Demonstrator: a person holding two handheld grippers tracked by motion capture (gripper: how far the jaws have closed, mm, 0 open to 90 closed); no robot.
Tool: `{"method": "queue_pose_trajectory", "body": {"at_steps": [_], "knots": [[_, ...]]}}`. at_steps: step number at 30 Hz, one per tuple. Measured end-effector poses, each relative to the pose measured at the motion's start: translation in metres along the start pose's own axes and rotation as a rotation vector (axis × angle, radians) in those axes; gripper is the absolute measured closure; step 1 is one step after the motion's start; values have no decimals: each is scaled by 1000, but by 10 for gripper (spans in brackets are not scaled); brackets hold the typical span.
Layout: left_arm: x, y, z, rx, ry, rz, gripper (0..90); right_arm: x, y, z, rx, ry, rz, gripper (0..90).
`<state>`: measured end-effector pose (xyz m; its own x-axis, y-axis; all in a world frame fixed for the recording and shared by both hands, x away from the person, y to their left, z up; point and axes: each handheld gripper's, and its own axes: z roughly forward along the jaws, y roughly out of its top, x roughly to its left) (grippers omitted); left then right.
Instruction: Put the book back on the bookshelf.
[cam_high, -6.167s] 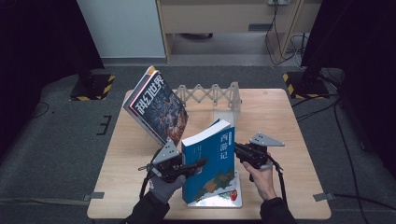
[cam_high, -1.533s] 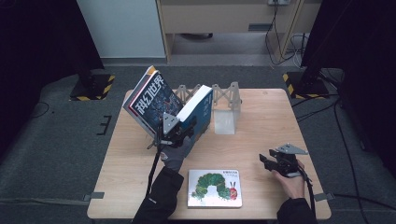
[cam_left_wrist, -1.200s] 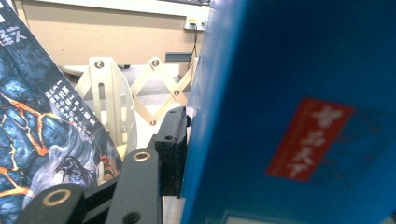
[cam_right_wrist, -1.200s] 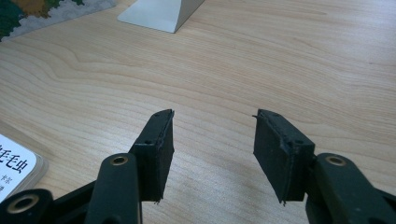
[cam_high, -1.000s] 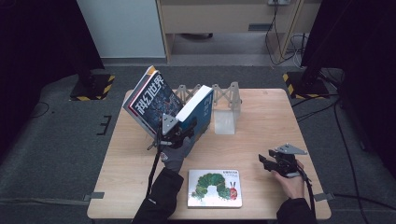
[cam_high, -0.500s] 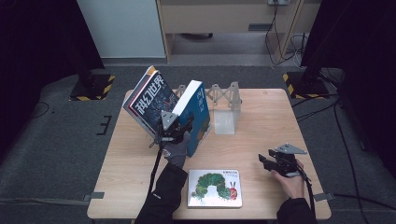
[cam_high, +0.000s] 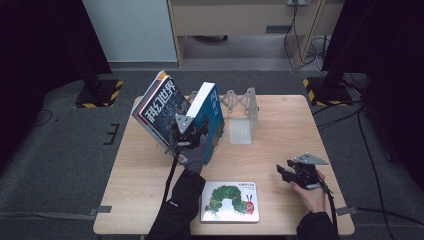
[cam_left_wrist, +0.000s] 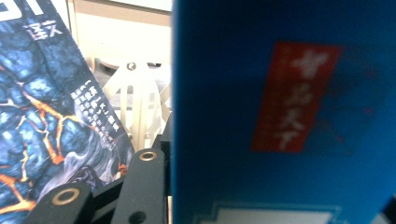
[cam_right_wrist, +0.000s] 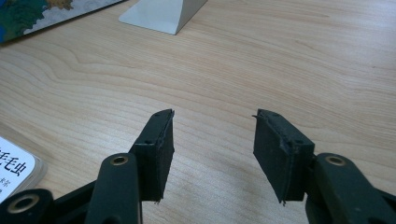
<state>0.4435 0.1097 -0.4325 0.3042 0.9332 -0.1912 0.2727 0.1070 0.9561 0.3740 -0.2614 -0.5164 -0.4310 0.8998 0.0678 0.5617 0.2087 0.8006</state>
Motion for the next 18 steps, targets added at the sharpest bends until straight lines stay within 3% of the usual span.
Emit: {"method": "queue_pose_trajectory", "body": {"at_steps": [8,14,18], "knots": [[-6,3,14,10,6,3,606,-1,0,0,-1,2,-2,481],[-11,1,16,17,-10,49,602,0,1,0,-7,-1,-4,482],[-11,-1,14,9,-45,74,590,0,0,0,-5,-1,0,481]]}}
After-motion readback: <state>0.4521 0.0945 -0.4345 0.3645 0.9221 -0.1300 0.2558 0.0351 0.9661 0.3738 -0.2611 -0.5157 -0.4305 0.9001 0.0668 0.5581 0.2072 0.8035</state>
